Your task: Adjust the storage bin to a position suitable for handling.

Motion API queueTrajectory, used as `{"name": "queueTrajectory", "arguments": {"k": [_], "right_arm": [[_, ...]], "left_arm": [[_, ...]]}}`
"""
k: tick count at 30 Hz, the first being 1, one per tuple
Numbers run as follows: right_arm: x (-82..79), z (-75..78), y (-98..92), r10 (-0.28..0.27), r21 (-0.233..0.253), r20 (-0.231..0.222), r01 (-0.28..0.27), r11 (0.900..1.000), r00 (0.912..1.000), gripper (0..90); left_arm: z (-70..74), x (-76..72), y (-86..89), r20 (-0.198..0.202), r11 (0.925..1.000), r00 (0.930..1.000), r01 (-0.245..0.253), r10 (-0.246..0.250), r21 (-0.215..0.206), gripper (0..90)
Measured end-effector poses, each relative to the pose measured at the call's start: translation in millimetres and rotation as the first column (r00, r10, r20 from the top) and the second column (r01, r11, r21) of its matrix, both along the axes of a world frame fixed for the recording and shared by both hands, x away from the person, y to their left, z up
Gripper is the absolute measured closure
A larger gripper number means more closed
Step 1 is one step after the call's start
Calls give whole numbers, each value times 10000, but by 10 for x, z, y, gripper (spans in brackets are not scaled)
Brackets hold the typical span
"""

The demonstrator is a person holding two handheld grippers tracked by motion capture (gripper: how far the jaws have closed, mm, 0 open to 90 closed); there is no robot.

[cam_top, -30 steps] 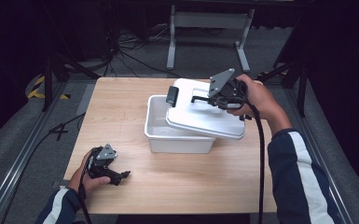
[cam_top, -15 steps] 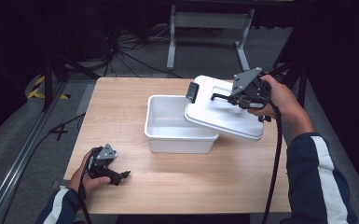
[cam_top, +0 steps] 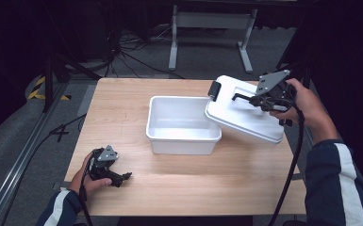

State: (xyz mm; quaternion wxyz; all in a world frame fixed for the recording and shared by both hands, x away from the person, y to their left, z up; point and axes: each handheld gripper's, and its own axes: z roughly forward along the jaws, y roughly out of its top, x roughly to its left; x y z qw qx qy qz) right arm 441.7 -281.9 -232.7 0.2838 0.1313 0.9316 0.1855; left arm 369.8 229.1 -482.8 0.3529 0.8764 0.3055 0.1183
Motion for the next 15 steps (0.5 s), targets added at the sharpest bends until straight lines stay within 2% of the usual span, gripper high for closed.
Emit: {"name": "queueTrajectory", "arguments": {"k": [6,10,15], "right_arm": [[-5,-44,-177,-454,214,117,452,9988,9989,841],[3,-111,-350,-839,355,6,838,9958,9965,841],[9,-171,-450,-1048,357,-103,1051,9938,9944,840]], "left_arm": [[4,0,1,-20,10000,10000,0,0,44,2],[-1,-1,-1,-9,10000,10000,-19,19,-10,1],[0,-1,-1,-10,10000,10000,-18,18,4,2]]}}
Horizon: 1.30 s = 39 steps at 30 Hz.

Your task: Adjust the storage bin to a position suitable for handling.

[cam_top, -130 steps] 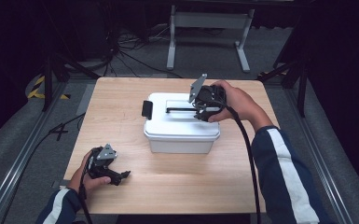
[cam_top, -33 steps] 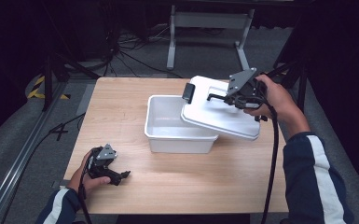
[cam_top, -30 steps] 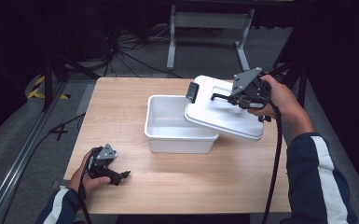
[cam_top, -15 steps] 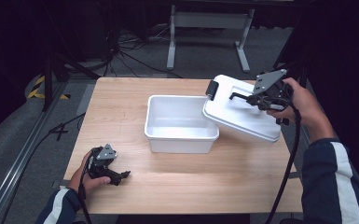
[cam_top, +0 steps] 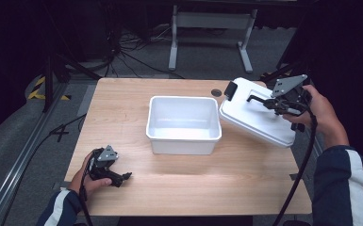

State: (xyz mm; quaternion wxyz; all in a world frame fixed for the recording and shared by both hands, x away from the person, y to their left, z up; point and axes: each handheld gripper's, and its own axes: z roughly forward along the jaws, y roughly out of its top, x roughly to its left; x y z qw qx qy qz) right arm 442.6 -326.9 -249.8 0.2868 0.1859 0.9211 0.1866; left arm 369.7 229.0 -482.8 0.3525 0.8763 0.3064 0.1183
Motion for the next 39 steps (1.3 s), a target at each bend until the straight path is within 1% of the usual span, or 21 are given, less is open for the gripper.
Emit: {"name": "queueTrajectory", "arguments": {"k": [3,4,6,7,10,12,13,15,23,24,27,31,33,34,35,38,39], "right_arm": [[12,-76,-91,-317,132,1,317,9994,9995,841],[17,-94,-110,-337,51,5,337,9994,9994,841],[24,-147,-130,-515,74,-68,516,9986,9986,841],[30,-170,-137,-522,3,-100,522,9986,9986,840],[58,-253,-159,-583,-128,-217,581,9982,9981,841],[75,-319,-173,-721,13,-321,722,9974,9969,841],[75,-319,-173,-721,13,-321,722,9974,9969,841],[93,-384,-181,-708,8,-439,709,9975,9965,841],[165,-565,-162,-742,16,-767,746,9972,9943,840],[176,-582,-164,-694,-9,-796,695,9976,9944,841],[211,-688,-147,-839,-38,-984,840,9965,9916,840],[260,-802,-146,-855,-58,-1205,854,9963,9890,840],[271,-826,-146,-869,-79,-1222,866,9962,9887,840],[278,-851,-141,-921,-61,-1264,921,9957,9877,840],[286,-869,-140,-939,-49,-1345,941,9956,9865,840],[310,-928,-130,-913,-96,-1461,909,9958,9850,840],[318,-947,-123,-920,-105,-1480,914,9958,9847,840]], "left_arm": [[2,-3,0,-69,10000,10000,9,-9,11,2],[0,-1,0,-12,10000,10000,-3,3,-6,1],[2,-3,0,-76,10000,10000,3,-3,5,2],[3,0,1,-13,10000,10000,8,-8,35,2],[0,0,0,-4,10000,10000,0,0,2,1],[3,0,1,-28,10000,10000,8,-8,26,2],[3,0,1,-28,10000,10000,8,-8,26,2],[4,0,2,-29,10000,10000,13,-13,41,2],[0,0,0,4,10000,10000,0,0,7,2],[4,-1,1,-63,10000,10000,31,-31,34,1],[3,-1,1,-37,10000,10000,2,-2,22,2],[3,-1,1,-36,10000,10000,4,-4,21,2],[3,-3,0,-83,10000,10000,10,-10,16,2],[0,0,0,1,10000,10000,-1,1,-4,2],[4,-2,0,-74,10000,10000,13,-13,24,2],[-1,0,0,4,10000,10000,0,0,-14,2],[-3,-5,-3,-92,10000,10000,-22,22,-53,1]]}}
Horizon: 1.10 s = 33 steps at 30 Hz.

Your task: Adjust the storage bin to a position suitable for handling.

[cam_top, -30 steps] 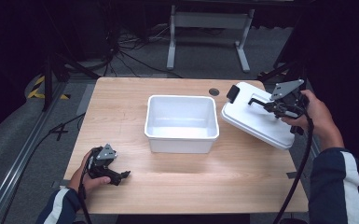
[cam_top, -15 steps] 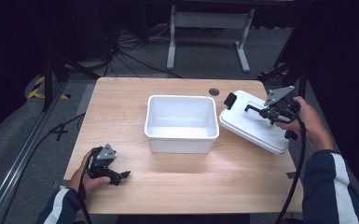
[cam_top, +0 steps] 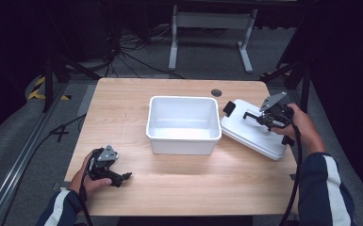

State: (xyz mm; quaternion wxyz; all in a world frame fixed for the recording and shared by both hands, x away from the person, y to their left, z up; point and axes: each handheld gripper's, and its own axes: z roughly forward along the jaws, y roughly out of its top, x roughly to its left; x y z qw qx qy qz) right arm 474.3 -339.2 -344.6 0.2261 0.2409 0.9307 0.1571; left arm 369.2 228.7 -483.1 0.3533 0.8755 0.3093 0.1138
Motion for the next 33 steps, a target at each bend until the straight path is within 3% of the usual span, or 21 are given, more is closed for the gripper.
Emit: {"name": "queueTrajectory", "arguments": {"k": [19,29,33], "right_arm": [[64,-211,50,-148,67,-330,150,9999,9993,838],[79,-301,43,-304,-169,-647,294,9994,9974,809],[73,-285,26,-315,55,-555,319,9995,9980,810]], "left_arm": [[4,1,3,8,10000,10000,27,-27,53,2],[5,4,4,60,10000,10000,28,-28,79,2],[6,5,5,68,10000,10000,34,-35,93,2]]}}
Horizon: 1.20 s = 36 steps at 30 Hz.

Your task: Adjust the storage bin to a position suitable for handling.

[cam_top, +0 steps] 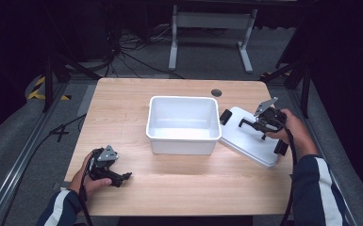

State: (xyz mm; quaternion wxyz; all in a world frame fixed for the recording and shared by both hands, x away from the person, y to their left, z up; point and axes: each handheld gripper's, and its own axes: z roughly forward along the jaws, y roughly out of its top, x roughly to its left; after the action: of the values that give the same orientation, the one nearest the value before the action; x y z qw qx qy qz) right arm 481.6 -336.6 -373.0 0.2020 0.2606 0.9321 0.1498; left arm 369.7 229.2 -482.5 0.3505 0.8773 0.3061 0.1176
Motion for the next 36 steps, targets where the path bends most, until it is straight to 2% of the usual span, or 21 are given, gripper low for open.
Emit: {"name": "queueTrajectory", "arguments": {"k": [4,15,18,21,27,33,36], "right_arm": [[-14,36,-2,-20,40,116,20,10000,9999,796],[-41,102,-31,-175,854,170,160,9962,9997,702],[-63,145,-21,-258,986,372,220,9949,9990,684],[-105,209,-15,-339,1423,601,251,9895,9976,658],[-155,258,-7,-425,1589,743,302,9868,9963,613],[-216,310,-19,-706,2022,894,513,9780,9935,561],[-265,330,-20,-686,2080,1006,464,9770,9926,545]], "left_arm": [[0,0,0,-3,10000,10000,0,0,0,2],[-5,3,0,30,10000,10000,10,-10,-70,2],[-6,5,1,40,10000,10000,27,-27,-76,2],[-6,7,2,41,10000,10000,50,-50,-71,2],[-6,10,5,46,9999,9999,91,-91,-69,2],[-5,8,5,51,10000,10000,82,-82,-52,2],[-5,8,5,41,10000,10000,75,-74,-62,2]]}}
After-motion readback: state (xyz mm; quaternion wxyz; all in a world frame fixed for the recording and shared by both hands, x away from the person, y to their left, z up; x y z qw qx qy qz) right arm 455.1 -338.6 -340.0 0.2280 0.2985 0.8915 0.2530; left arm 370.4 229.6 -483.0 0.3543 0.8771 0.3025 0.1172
